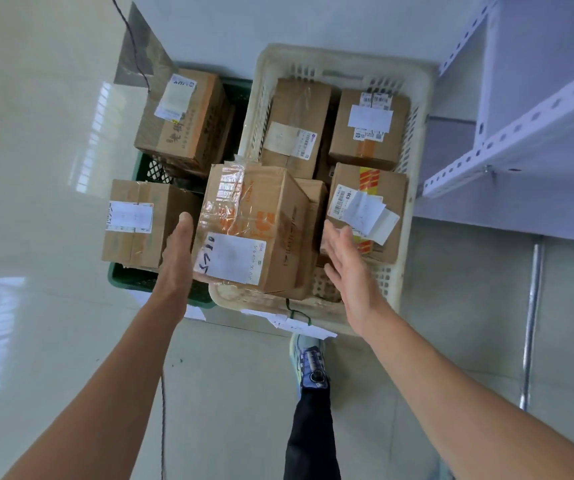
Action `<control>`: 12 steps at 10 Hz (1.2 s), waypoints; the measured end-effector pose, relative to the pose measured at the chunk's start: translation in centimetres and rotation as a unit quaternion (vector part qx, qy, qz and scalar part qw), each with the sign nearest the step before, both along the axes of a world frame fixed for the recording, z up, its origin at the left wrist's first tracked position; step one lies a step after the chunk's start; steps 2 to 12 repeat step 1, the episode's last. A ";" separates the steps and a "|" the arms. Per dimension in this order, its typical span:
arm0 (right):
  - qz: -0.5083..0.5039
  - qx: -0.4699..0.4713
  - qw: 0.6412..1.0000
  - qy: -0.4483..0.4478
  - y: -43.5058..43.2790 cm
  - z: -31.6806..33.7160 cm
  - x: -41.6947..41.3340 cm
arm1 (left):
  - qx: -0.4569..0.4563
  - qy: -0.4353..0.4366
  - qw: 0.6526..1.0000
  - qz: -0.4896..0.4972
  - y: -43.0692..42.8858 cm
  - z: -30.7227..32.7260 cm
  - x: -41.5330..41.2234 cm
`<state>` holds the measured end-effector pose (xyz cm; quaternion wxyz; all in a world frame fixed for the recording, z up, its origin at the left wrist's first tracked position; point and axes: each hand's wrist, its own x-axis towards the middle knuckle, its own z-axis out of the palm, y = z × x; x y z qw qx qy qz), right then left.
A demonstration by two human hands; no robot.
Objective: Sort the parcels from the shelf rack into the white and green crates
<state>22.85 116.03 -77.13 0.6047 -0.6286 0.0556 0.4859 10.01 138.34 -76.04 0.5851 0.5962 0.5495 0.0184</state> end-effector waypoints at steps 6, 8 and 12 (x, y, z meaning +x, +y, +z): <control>0.005 0.006 0.997 -0.077 -4.0 4.4 1.6 | 0.125 0.042 0.986 -0.105 -3.6 5.2 1.6; 0.005 0.006 0.997 -0.077 -4.0 4.4 1.6 | 0.125 0.042 0.986 -0.105 -3.6 5.2 1.6; 0.005 0.006 0.997 -0.077 -4.0 4.4 1.6 | 0.125 0.042 0.986 -0.105 -3.6 5.2 1.6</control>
